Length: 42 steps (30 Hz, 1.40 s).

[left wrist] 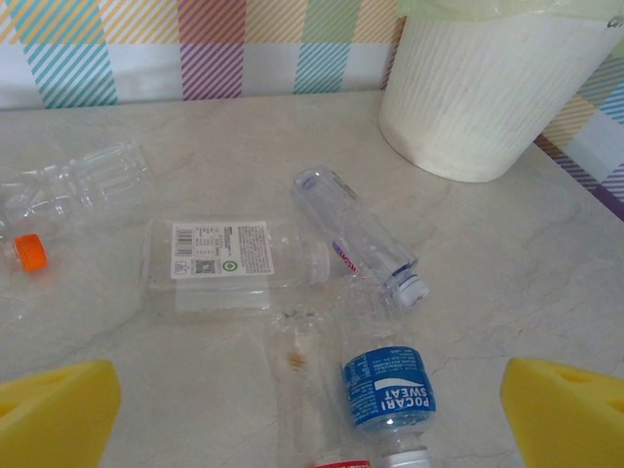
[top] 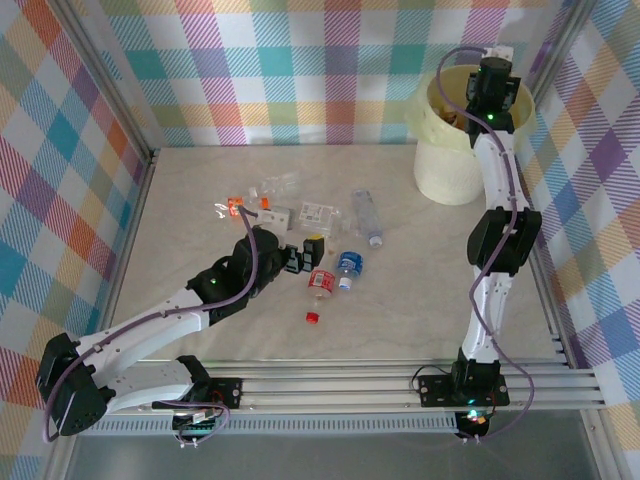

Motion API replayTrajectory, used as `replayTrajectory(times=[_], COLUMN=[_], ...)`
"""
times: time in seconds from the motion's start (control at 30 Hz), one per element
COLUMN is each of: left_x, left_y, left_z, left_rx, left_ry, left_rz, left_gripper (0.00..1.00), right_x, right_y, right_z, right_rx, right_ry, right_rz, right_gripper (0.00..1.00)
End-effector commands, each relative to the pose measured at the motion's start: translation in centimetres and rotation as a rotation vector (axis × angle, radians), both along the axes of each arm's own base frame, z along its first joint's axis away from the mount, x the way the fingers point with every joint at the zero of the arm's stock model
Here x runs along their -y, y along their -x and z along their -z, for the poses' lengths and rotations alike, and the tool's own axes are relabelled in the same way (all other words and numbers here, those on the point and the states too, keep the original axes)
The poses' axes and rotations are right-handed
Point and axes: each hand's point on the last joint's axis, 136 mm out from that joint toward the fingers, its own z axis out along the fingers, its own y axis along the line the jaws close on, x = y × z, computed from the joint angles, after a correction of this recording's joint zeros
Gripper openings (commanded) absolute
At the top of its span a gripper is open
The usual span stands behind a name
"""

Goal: Put the plastic bottles in the bin

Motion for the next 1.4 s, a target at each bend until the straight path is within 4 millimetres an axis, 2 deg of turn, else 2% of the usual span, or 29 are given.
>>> replayTrajectory(times=[0.0,0.2,0.37,0.7,0.83,0.93,1.13,1.37], left_x=[-0.4,-0.7,-0.7,-0.8,-1.1,-1.5,-2.0,-2.8], left_y=[-0.6,-0.7,-0.8,-1.1,-1.2,-1.3,-1.5,-1.8], left_z=[-1.0,-0.9,-0.7,-0.3,-0.1,0.2,0.7,1.1], left_rx=[0.004,-0.001,-0.007,-0.021,-0.029,-0.035,-0.048,-0.063], left_ry=[0.027,0.027,0.027,0.027,0.022,0.019,0.017,0.021], left_rz=[-0.033,-0.041,-0.045,-0.059,-0.075,-0.093,-0.117,-0.157], left_gripper=[1.00,1.00,1.00,1.00,1.00,1.00,1.00,1.00], right_x=[1.7,2.5,1.0,0.2,-1.6,-3.1,-4.8,-8.3], right_y=[0.5,0.5,0.6,2.6,3.5,4.7,8.0,12.2], right_z=[-1.3,-0.3,-0.3,-2.8,-3.6,-4.3,-5.5,-5.5], right_rx=[-0.020,-0.053,-0.053,-0.012,-0.022,-0.029,-0.040,-0.065], right_ry=[0.088,0.094,0.010,-0.095,-0.142,-0.184,-0.240,-0.354], right_rz=[0.078,0.126,0.042,0.016,-0.089,-0.166,-0.243,-0.414], right_gripper=[0.71,0.82,0.89,0.99,1.00,1.00,1.00,1.00])
